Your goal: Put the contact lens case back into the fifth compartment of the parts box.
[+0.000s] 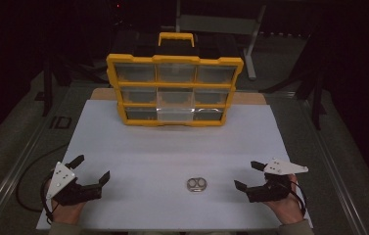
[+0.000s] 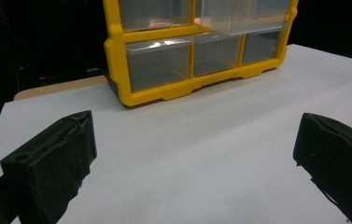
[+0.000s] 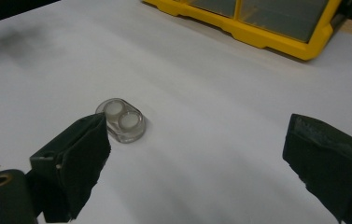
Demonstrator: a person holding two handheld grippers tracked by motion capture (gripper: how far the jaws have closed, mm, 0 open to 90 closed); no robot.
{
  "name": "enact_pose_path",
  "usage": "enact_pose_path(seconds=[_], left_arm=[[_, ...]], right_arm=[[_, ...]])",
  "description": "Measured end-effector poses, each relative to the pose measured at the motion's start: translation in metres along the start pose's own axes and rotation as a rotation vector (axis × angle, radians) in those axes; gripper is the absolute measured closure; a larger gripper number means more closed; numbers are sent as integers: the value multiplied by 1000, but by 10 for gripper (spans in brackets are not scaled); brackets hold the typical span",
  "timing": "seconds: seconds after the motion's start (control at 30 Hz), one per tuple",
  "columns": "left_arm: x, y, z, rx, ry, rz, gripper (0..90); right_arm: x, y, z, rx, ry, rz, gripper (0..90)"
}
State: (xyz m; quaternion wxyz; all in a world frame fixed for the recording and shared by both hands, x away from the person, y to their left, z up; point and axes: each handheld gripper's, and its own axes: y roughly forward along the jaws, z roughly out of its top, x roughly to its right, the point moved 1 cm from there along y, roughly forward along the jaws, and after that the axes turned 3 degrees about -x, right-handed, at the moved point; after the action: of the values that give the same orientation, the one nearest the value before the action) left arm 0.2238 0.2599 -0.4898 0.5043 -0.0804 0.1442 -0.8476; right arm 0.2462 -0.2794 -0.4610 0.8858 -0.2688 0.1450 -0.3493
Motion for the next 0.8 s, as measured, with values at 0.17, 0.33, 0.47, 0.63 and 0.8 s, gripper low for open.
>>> enact_pose_path(seconds=[0.17, 0.33, 0.47, 0.63, 0.8], left_arm=[[-1, 0, -1, -2, -7, -3, 2], [-1, 0, -1, -7, -6, -2, 2], [0, 0, -1, -12, -5, -2, 2], [0, 1, -1, -17, -13, -7, 2], [0, 1, -1, -18, -9, -4, 2]], right_arm=[[-1, 4, 8, -14, -11, 28, 72], [-4, 9, 14, -38, -22, 45, 72], [-6, 13, 19, -59, -31, 56, 72], [-8, 18, 24, -72, -43, 69, 72], [-12, 23, 30, -69, -62, 77, 72]])
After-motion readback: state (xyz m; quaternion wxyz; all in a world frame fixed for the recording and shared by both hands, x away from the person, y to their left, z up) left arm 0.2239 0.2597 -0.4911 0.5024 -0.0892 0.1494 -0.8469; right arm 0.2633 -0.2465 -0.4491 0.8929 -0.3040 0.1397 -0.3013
